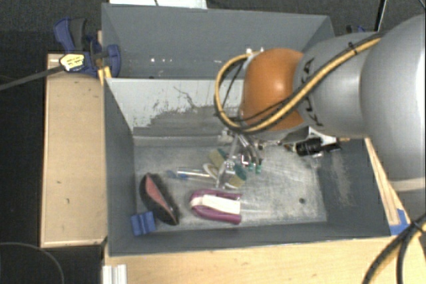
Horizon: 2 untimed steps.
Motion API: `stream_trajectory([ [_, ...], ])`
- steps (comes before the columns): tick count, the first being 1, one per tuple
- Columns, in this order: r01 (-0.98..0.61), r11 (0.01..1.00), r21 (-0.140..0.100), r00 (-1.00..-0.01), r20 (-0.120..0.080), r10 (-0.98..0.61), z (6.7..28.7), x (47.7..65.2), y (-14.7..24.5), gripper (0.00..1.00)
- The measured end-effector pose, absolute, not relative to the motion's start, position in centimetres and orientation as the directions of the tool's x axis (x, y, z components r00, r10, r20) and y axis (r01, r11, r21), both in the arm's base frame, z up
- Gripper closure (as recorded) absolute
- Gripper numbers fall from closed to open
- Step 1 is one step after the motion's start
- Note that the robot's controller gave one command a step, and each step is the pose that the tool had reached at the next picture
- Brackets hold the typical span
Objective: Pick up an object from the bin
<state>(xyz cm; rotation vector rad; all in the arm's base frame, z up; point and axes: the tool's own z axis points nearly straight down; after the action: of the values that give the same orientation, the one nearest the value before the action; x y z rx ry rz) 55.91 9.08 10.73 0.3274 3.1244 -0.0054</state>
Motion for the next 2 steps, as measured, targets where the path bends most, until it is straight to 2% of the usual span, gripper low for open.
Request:
stream_trajectory([
  [1,0.347,0.938,0.004,-0.938,-0.003,0.347,7.4,57.1,9.0,0.00],
  [2,0.572,0.820,0.008,-0.820,-0.009,0.572,7.4,56.4,10.8,0.00],
])
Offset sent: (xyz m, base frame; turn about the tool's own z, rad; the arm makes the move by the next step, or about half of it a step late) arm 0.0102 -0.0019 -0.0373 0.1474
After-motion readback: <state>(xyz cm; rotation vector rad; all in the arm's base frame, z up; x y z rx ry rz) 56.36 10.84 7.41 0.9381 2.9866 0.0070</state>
